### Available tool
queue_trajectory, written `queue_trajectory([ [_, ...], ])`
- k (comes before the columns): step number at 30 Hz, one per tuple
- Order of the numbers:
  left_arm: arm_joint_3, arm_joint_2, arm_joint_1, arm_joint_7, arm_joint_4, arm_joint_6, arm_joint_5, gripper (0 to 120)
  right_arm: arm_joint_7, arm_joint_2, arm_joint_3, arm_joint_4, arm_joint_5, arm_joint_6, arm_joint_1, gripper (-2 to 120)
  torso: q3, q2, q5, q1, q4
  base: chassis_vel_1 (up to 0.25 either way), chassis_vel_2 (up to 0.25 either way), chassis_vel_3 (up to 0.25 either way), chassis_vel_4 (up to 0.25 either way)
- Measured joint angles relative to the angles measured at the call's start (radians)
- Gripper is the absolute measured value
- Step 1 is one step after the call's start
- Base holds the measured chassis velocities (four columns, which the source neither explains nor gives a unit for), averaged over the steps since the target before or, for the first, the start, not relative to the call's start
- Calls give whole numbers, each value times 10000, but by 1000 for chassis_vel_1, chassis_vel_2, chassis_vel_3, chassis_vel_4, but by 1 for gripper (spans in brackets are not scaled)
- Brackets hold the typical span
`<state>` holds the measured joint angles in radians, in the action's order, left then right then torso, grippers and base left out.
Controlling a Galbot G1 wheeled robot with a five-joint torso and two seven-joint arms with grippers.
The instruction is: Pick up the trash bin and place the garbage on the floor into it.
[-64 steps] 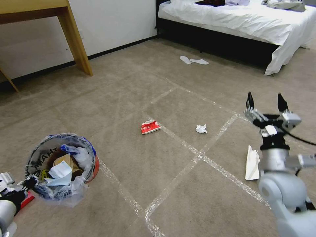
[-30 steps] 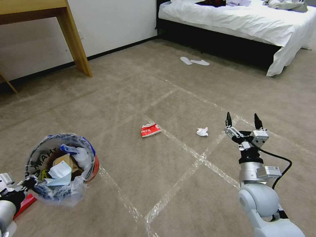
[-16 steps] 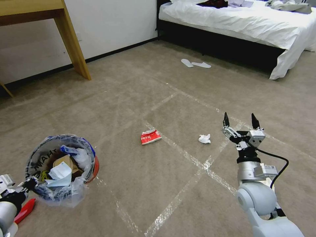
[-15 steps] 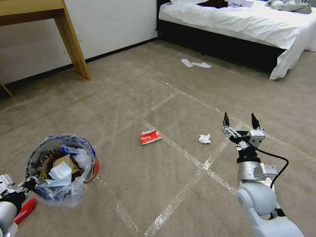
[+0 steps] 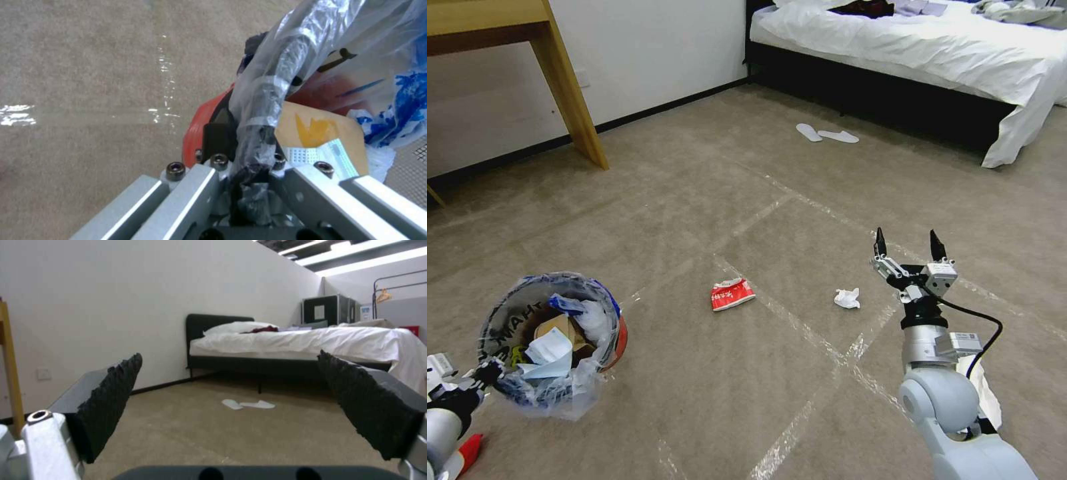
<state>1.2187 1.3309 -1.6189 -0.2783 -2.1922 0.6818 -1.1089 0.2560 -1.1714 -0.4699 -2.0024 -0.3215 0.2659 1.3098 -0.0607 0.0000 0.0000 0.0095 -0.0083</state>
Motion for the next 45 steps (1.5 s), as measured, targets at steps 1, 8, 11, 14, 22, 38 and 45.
queue_trajectory([
  [1,0,0,0,0,0,0,0,0,0,0,0,0,0,0,0,100,0,0,0,0,0,-32,56,21,-41],
  [8,12,-71,-20,-6,5,0,-10,0,1,-48,64,17,21,1,-26,100,3,0,-1,-1,0,0,0,0,0],
  [11,17,-87,-26,-9,17,0,-17,0,13,-41,69,36,23,1,-28,100,2,0,0,-1,0,0,0,0,0],
  [14,7,-87,-29,-15,26,0,-18,0,26,-28,74,36,21,1,-35,100,3,0,0,-2,0,0,0,0,0],
  [22,-21,-73,-63,-24,90,0,-13,0,739,116,181,-23,-413,-715,-18,100,2,0,0,-1,1,0,0,0,0],
  [38,-112,-80,70,21,319,-24,68,0,4867,807,-1483,258,-2881,-6039,-108,100,2,0,1,-1,2,0,0,0,0],
  [45,-259,-118,279,135,614,-68,78,0,5832,982,-1903,3030,-4291,-8147,-245,100,2,0,1,-1,0,0,0,0,0],
])
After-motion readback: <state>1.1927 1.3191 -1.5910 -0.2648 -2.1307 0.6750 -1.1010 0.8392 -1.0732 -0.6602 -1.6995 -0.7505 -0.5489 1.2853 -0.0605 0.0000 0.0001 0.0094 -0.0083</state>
